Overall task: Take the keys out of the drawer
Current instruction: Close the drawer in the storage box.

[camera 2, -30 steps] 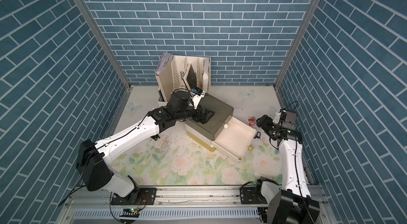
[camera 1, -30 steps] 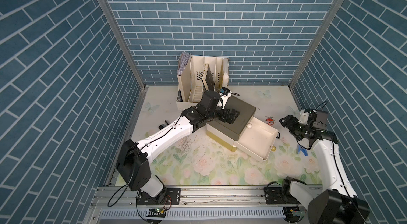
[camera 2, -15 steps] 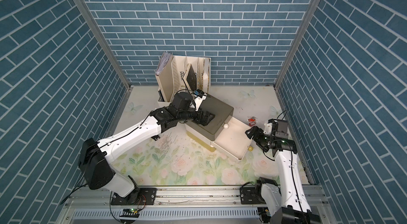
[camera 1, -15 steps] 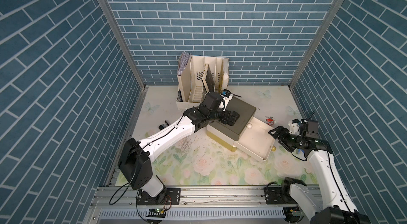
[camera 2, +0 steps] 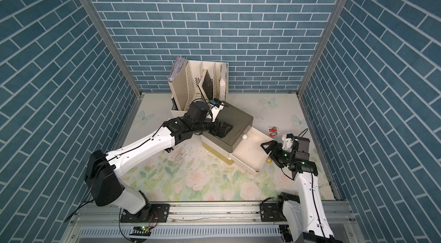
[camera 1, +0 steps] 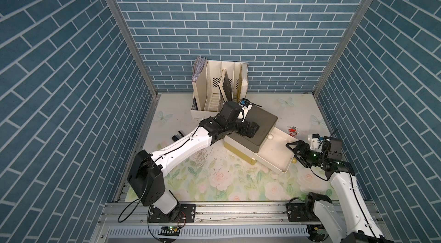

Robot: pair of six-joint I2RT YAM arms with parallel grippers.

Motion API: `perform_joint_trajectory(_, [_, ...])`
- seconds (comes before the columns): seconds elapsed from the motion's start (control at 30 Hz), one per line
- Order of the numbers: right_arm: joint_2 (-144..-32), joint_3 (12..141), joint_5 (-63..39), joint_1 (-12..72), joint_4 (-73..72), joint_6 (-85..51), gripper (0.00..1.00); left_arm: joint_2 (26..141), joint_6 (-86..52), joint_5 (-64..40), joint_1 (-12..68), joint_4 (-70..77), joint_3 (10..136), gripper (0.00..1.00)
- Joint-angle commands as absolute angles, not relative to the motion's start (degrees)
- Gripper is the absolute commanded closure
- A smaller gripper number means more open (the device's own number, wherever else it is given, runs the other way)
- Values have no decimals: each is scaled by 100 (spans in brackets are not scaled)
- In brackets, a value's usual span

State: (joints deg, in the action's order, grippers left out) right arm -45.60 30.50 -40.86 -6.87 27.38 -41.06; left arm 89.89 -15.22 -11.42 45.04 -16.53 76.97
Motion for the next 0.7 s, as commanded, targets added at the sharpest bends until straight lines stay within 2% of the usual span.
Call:
perform_joint_trajectory(0.0, [-4450,2934,-4733,-529,1802,-4688,20,8860,-1539,-1072,4544,-1781,7632,0])
perform_joint_trajectory(0.37, [-4491,2531,-5168,-438,502,-5278,27,8859,-1530,-1073,4540,-1820,7577,0])
perform_joint_trajectory(0.53, [-4502,3042,-4670,-439,1421,-4664,32,8838,-1521,-1063,4544,-1859,7578,0])
perform_joint_trajectory(0.67, [-4589,3516,-3850,-441,2588,-4099,47,8833,-1529,-1063,4544,-1863,7568,0])
